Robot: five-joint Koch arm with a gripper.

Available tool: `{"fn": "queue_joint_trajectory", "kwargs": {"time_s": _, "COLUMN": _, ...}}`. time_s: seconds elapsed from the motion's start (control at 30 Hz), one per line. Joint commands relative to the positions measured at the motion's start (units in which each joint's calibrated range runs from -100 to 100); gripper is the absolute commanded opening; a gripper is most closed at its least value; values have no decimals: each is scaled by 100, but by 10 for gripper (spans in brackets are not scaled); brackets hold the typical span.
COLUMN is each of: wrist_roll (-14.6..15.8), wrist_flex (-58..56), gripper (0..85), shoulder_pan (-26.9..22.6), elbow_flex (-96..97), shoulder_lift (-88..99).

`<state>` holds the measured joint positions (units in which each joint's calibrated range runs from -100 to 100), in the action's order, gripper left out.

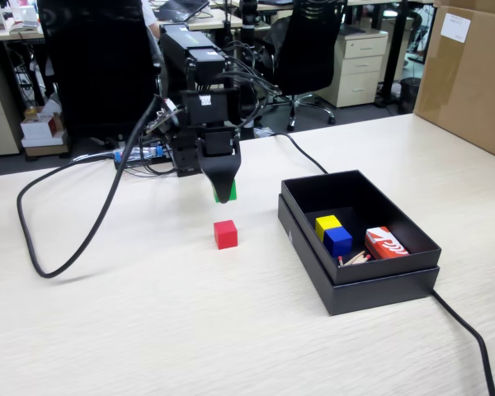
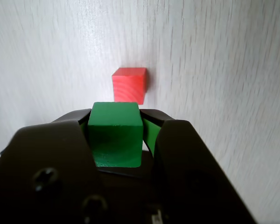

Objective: Put the green cube on top of the red cube

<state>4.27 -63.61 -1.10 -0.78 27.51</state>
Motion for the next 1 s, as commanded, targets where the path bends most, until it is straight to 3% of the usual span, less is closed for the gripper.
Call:
{"fn": "queue_joint_trajectory", "kwargs": {"time_s": 0.0, "wrist_roll": 20, "wrist_flex": -11, "gripper": 12, "shoulder_pan": 10, "elbow_flex": -630, "shoulder_lift": -163}}
{"fn": "queue_joint_trajectory", "kwargs": {"time_s": 0.97, "wrist_roll": 63, "wrist_flex": -11, "gripper": 13, "shoulder_pan": 54, "elbow_flex": -548, "shoulder_lift": -1322}}
